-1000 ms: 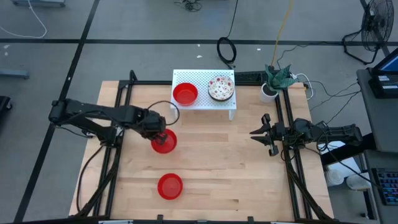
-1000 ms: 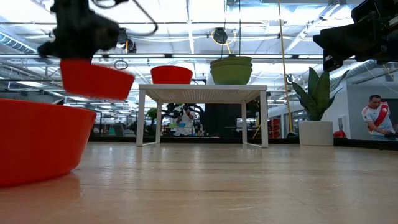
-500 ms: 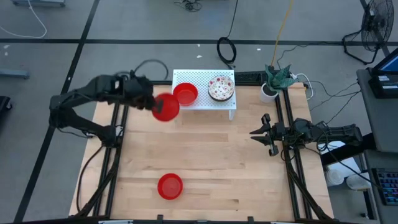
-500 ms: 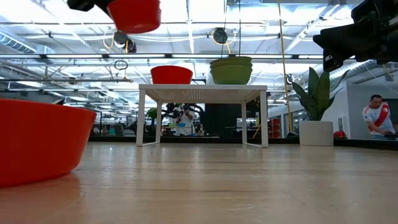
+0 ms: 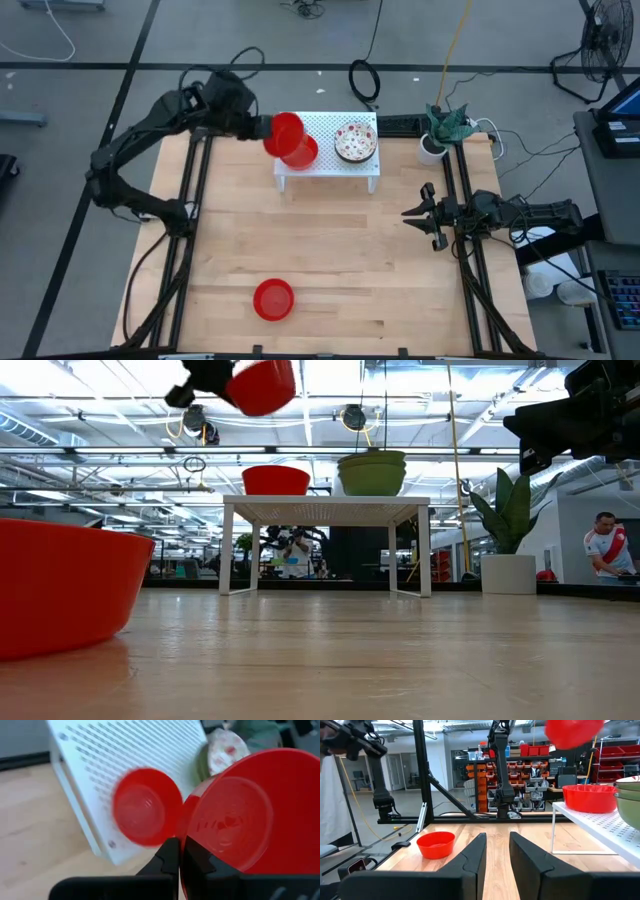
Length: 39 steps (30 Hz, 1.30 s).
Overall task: Pick & Place Mini bowls
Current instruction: Stack the top red bowl on the red bowl on the shelf
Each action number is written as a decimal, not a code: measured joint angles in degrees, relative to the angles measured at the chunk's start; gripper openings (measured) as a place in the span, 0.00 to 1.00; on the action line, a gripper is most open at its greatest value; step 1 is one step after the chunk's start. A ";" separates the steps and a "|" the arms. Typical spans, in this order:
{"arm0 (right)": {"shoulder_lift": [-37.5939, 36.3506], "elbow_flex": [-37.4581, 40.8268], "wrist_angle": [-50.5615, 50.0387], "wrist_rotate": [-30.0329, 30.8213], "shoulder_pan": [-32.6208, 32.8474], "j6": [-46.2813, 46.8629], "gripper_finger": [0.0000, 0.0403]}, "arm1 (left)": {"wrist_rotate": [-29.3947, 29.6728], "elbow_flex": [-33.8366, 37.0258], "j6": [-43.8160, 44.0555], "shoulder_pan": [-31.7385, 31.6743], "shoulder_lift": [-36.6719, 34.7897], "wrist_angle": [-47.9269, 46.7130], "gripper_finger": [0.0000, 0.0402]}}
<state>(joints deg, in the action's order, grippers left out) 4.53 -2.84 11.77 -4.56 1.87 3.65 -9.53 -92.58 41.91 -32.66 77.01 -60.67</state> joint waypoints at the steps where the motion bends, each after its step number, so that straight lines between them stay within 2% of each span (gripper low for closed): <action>1: -0.02 0.01 0.01 0.00 0.02 0.01 0.18 | -0.36 0.00 -0.56 -1.02 0.72 0.33 0.01; 7: -0.02 -0.01 0.01 0.00 0.01 0.00 0.18 | -2.03 0.00 -3.64 -4.29 6.30 0.49 0.01; 18: -0.01 0.00 0.00 0.00 0.00 0.00 0.18 | -4.58 0.00 -5.47 -6.11 14.16 0.39 0.02; 33: -0.02 0.01 0.01 0.00 0.00 -0.01 0.18 | -2.43 0.02 -6.25 -6.28 15.26 -1.32 0.02; 39: -0.02 0.01 0.00 0.00 0.02 0.01 0.18 | -2.20 0.02 -6.23 -6.16 15.28 -1.32 0.10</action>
<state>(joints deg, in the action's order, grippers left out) 4.51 -2.83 11.77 -4.56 1.89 3.66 -11.74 -92.55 35.68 -38.82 92.29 -62.00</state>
